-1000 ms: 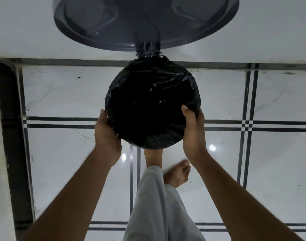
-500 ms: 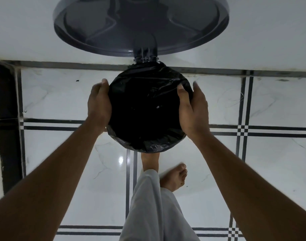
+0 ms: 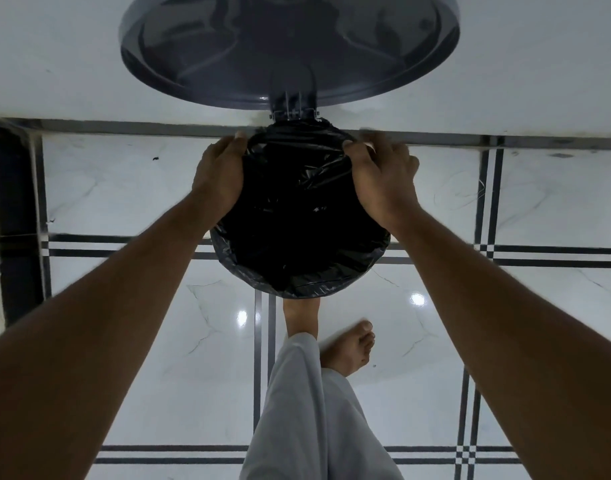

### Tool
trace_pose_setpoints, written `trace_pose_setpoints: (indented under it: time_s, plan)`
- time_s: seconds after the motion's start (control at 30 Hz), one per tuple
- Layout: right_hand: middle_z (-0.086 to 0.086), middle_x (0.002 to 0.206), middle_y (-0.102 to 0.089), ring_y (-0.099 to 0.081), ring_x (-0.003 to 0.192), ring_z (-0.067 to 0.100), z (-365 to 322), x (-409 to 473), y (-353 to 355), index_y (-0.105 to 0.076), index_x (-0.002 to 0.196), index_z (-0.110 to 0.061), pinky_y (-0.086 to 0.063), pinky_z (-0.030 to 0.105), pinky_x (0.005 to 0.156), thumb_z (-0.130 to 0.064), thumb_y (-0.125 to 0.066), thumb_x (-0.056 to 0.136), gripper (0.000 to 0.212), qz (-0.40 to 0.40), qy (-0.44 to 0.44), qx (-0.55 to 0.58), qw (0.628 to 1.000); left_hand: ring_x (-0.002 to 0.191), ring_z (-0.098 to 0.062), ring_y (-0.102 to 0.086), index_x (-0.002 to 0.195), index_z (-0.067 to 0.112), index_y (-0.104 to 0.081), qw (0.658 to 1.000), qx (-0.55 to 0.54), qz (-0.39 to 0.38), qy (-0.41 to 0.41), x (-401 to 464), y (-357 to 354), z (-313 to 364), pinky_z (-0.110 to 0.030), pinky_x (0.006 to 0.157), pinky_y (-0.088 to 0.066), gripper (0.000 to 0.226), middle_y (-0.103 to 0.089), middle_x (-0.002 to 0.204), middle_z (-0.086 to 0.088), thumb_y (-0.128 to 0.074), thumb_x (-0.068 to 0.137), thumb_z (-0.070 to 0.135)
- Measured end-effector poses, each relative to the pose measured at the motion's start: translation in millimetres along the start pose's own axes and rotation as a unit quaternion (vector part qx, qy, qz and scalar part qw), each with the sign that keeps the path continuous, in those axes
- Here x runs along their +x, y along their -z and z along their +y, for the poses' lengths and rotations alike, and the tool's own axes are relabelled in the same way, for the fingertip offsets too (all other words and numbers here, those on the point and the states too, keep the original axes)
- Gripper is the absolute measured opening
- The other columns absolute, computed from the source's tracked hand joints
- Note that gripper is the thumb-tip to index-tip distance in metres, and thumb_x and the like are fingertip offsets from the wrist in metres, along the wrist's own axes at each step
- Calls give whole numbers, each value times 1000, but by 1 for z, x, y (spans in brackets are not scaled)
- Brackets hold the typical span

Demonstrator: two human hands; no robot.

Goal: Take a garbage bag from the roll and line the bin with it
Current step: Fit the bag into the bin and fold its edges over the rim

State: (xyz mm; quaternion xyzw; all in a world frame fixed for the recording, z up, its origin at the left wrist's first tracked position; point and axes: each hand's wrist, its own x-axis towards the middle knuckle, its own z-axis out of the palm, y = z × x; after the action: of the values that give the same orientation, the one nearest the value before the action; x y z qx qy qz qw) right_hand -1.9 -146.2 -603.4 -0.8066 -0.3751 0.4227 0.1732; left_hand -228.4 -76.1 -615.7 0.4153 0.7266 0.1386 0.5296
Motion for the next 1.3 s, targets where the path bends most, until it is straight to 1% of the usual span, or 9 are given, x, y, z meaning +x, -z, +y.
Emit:
trace_pose_setpoints:
  time_s: [0.07, 0.2, 0.43, 0.7, 0.8, 0.9, 1.0, 1.13, 1.3]
  plan:
    - [10, 167, -41, -29, 155, 32, -1, -1, 3, -46, 159, -41, -30, 52, 120, -58, -52, 106, 56, 10, 1, -17, 1000, 117, -18, -67, 122, 28, -72, 1000, 0, -1, -28, 1, -4, 2, -26, 106, -51, 36, -75, 116, 7, -51, 106, 53]
    - [10, 169, -40, -29, 157, 34, 5, -18, 6, -46, 160, -30, -29, 56, 127, -62, -55, 105, 65, 10, -37, -66, 997, 162, -29, -31, 154, 37, -57, 963, 249, 58, -86, -11, -5, -2, -58, 133, -15, 52, -44, 171, -2, -35, 111, 56]
    - [-2, 134, -64, -50, 131, 14, -9, -119, 26, -67, 127, -17, -33, 29, 119, -52, -56, 102, 44, 210, 64, 71, 973, 101, -28, -57, 105, 14, -72, 942, 193, 138, -237, -115, 7, 5, -23, 91, -42, 25, -66, 98, -6, -52, 108, 28]
    - [11, 174, -41, -34, 165, 23, -99, -144, 90, -32, 168, -1, -24, 57, 135, -30, -45, 116, 61, 184, 239, 156, 941, 139, -41, -48, 137, 3, -62, 864, 202, 264, -378, -207, 40, 103, -42, 119, -30, 42, -52, 145, -25, -60, 107, 32]
    - [10, 118, -79, -75, 113, 15, -112, -131, 102, -49, 153, -6, -54, 50, 104, -34, -48, 116, 47, 207, 214, 159, 941, 130, -26, -64, 141, 11, -65, 864, 217, 199, -408, -193, 51, 124, -42, 118, -36, 46, -72, 134, -7, -45, 113, 41]
    - [-4, 60, -61, -61, 58, 12, -105, -117, 103, -61, 121, -11, -54, 37, 68, -30, -58, 111, 22, 292, 156, 145, 933, 60, -28, -61, 81, 13, -68, 884, 207, 212, -363, -174, 53, 123, -37, 73, -46, 49, -59, 60, 0, -45, 114, 41]
    - [-10, 84, -73, -70, 80, 13, -76, -104, 78, -70, 110, -18, -61, 43, 81, -32, -65, 99, 18, 208, 135, 68, 966, 86, -34, -67, 97, 19, -68, 903, 280, 148, -290, -149, 36, 88, -44, 79, -51, 24, -67, 88, -2, -59, 104, 39]
    - [4, 161, -57, -53, 148, 33, -17, -91, 26, -55, 156, -25, -47, 53, 121, -69, -59, 89, 80, 11, 80, -99, 992, 161, -42, -26, 166, 34, -31, 917, 387, -28, -88, -120, 4, 12, -68, 122, -33, 87, -25, 175, -11, -69, 94, 63]
    - [17, 183, -21, -29, 165, 43, 25, -88, -14, -28, 175, -24, -41, 59, 126, -89, -47, 84, 113, 17, 85, -208, 974, 165, -53, -12, 174, 21, -17, 889, 417, -35, -183, -102, -20, -45, -72, 128, -26, 115, -9, 181, -23, -58, 85, 80]
